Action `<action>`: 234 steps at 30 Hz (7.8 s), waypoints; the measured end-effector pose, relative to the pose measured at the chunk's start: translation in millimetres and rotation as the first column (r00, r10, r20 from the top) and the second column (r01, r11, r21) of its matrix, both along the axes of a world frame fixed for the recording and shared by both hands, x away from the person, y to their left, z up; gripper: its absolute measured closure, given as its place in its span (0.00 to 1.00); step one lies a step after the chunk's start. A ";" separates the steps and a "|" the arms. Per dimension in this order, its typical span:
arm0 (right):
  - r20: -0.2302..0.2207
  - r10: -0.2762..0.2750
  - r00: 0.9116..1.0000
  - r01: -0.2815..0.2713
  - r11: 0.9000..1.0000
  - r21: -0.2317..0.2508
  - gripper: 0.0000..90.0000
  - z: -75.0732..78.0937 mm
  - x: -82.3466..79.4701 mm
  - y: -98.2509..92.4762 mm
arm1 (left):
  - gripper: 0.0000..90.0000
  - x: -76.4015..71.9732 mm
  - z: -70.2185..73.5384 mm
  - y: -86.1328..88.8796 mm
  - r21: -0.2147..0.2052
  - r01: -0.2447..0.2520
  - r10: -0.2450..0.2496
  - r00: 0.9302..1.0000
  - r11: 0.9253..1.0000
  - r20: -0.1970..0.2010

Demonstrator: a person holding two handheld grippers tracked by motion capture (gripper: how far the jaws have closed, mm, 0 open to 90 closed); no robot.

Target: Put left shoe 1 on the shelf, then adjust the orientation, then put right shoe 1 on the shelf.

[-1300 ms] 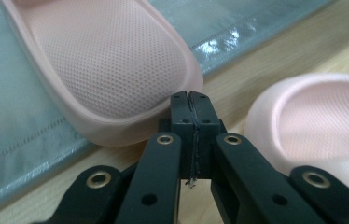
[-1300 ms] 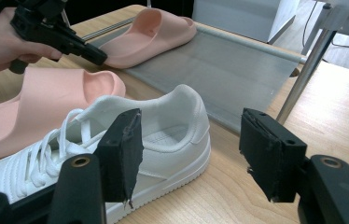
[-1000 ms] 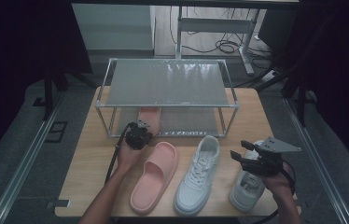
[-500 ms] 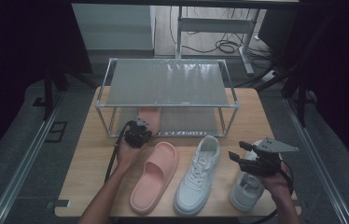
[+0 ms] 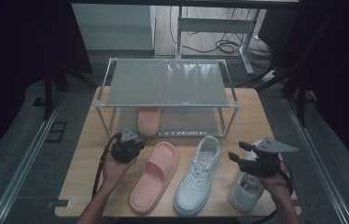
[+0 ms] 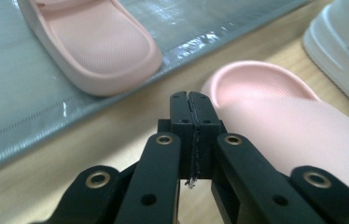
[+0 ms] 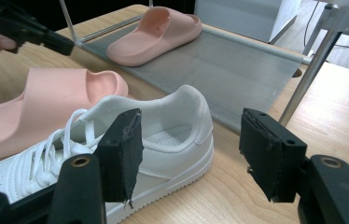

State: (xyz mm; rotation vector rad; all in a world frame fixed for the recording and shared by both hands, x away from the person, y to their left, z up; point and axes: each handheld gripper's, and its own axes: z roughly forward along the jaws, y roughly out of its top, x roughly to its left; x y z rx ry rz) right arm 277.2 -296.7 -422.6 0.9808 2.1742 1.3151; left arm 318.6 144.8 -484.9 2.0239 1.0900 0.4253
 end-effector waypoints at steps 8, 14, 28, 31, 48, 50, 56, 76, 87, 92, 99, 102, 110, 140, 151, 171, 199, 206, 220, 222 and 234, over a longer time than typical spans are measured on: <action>-0.001 -0.002 1.000 0.002 1.000 -0.001 0.45 -0.3 0.0 0.5 | 1.00 -29.4 -6.6 9.9 -0.053 0.029 -0.030 0.999 0.998 -0.025; -0.011 0.005 1.000 -0.005 1.000 -0.007 0.44 -3.8 1.8 4.4 | 1.00 -44.7 -14.2 18.8 -0.093 0.022 -0.026 0.999 0.995 -0.041; -0.005 0.022 1.000 -0.022 1.000 -0.014 0.44 -3.7 1.8 8.9 | 1.00 -66.9 -10.3 8.5 -0.127 0.075 -0.083 0.995 0.989 -0.052; -0.006 0.020 1.000 -0.020 1.000 -0.013 0.44 -3.8 2.0 8.5 | 1.00 -67.3 -15.2 3.3 -0.123 0.080 -0.088 0.994 0.989 -0.060; -0.006 0.020 1.000 -0.020 1.000 -0.015 0.44 -4.1 1.9 8.4 | 1.00 -56.8 -22.6 -13.3 -0.052 0.070 -0.073 0.996 0.996 -0.056; -0.005 0.020 1.000 -0.021 1.000 -0.015 0.44 -3.8 1.6 8.3 | 1.00 -54.5 -22.3 -12.2 -0.054 0.063 -0.065 0.996 0.997 -0.055; -0.003 0.019 1.000 -0.019 1.000 -0.014 0.44 -3.6 1.6 7.9 | 1.00 -49.1 -20.7 -7.7 -0.073 0.045 -0.049 0.997 0.996 -0.052; -0.004 0.008 1.000 -0.008 1.000 -0.007 0.44 -2.9 2.5 3.9 | 0.98 -85.1 -5.6 11.9 -0.179 0.093 -0.104 0.993 0.979 -0.051; 0.002 0.004 1.000 -0.004 1.000 -0.006 0.44 -0.2 1.1 1.2 | 0.98 -89.6 -4.0 6.2 -0.183 0.118 -0.131 0.990 0.976 -0.058; 0.005 0.007 1.000 -0.007 1.000 -0.007 0.44 -0.3 0.6 2.3 | 0.95 -91.0 -5.6 -1.6 -0.189 0.147 -0.163 0.984 0.971 -0.072; 0.008 0.004 1.000 -0.004 1.000 -0.004 0.44 0.4 0.1 1.5 | 0.73 -91.8 -9.7 -14.4 -0.178 0.155 -0.174 0.980 0.972 -0.096; 0.005 0.004 1.000 -0.004 1.000 -0.008 0.44 0.2 0.3 1.4 | 0.68 -89.7 -13.1 -19.8 -0.161 0.157 -0.176 0.978 0.974 -0.115; 0.003 0.008 1.000 -0.008 1.000 -0.011 0.44 -0.4 0.4 2.9 | 0.70 -79.7 -15.4 -40.1 -0.102 0.170 -0.182 0.976 0.980 -0.122; 0.008 0.002 1.000 -0.002 1.000 -0.010 0.44 -0.4 0.3 2.0 | 0.93 -58.0 -2.3 -69.8 -0.067 0.089 -0.093 0.993 0.994 -0.069; 0.007 -0.004 1.000 0.004 1.000 -0.009 0.44 0.6 0.0 -0.5 | 0.93 -22.2 6.1 -91.5 -0.075 0.044 -0.048 0.997 0.996 -0.054; 0.041 -0.016 0.999 0.016 1.000 -0.016 0.45 6.7 -3.5 -3.5 | 0.93 35.0 16.0 -118.6 -0.098 -0.073 0.071 0.997 0.992 -0.030; 0.051 -0.019 0.999 0.020 1.000 -0.002 0.45 9.9 -4.4 -9.7 | 0.93 88.6 -7.0 -150.3 -0.130 -0.235 0.229 0.971 0.963 -0.059; 0.052 -0.025 0.998 0.025 1.000 0.004 0.45 11.6 -5.3 -13.8 | 0.93 100.7 -16.6 -145.9 -0.156 -0.287 0.276 0.957 0.945 -0.089; 0.054 -0.023 0.998 0.023 1.000 0.003 0.45 12.6 -7.2 -13.7 | 0.69 104.3 -13.1 -146.3 -0.139 -0.285 0.273 0.957 0.948 -0.096; 0.053 -0.023 0.998 0.023 1.000 0.002 0.45 12.5 -7.2 -13.6 | 0.65 102.2 -11.8 -143.6 -0.144 -0.278 0.265 0.959 0.950 -0.101; 0.041 -0.014 0.999 0.015 1.000 -0.011 0.44 9.6 -6.0 -8.2 | 0.59 66.2 -1.8 -95.3 -0.199 -0.164 0.144 0.983 0.966 -0.111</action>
